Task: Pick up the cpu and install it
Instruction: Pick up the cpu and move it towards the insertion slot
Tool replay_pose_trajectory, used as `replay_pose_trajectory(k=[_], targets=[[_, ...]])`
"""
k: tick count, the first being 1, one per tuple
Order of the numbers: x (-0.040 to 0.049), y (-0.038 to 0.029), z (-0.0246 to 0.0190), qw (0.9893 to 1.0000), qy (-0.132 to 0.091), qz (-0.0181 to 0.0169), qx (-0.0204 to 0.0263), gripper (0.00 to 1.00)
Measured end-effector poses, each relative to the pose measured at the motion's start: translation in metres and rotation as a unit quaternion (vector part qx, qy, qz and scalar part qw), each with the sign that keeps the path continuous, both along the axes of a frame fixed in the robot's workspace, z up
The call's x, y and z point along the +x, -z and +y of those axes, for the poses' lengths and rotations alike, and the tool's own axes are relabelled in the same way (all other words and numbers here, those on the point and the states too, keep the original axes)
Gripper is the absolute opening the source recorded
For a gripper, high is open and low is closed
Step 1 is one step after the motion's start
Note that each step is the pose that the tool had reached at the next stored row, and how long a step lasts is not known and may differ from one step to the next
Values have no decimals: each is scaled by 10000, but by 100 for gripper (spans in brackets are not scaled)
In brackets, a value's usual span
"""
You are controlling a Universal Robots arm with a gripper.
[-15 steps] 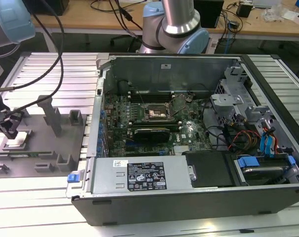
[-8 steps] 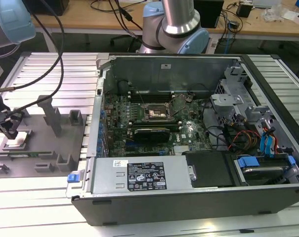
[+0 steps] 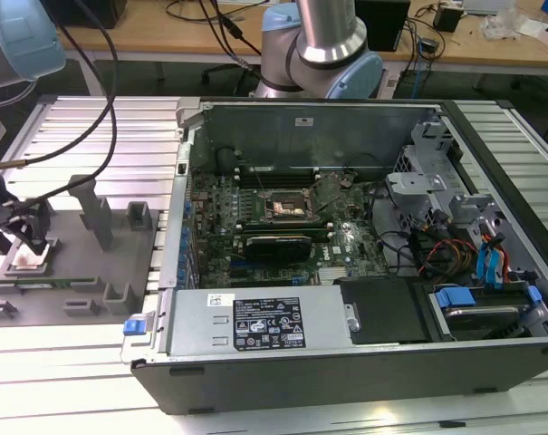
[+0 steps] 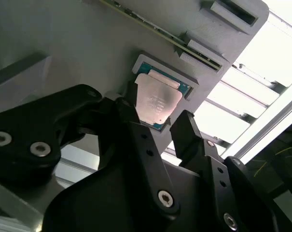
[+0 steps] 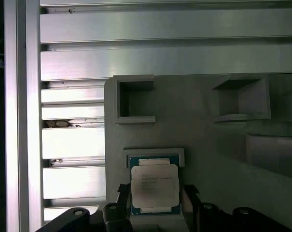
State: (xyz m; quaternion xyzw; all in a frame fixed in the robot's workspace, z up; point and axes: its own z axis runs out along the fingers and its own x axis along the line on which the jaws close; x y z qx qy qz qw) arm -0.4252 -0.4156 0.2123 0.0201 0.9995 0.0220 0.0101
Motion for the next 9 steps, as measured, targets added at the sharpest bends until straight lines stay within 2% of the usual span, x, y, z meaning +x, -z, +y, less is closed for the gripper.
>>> replay_pose_trajectory(k=[2,3,9], targets=[[0,0,0,10000,-1,0,0,54],[0,0,0,10000,-2,0,0,60],[0,52,0,10000,-3,-1,23,60]])
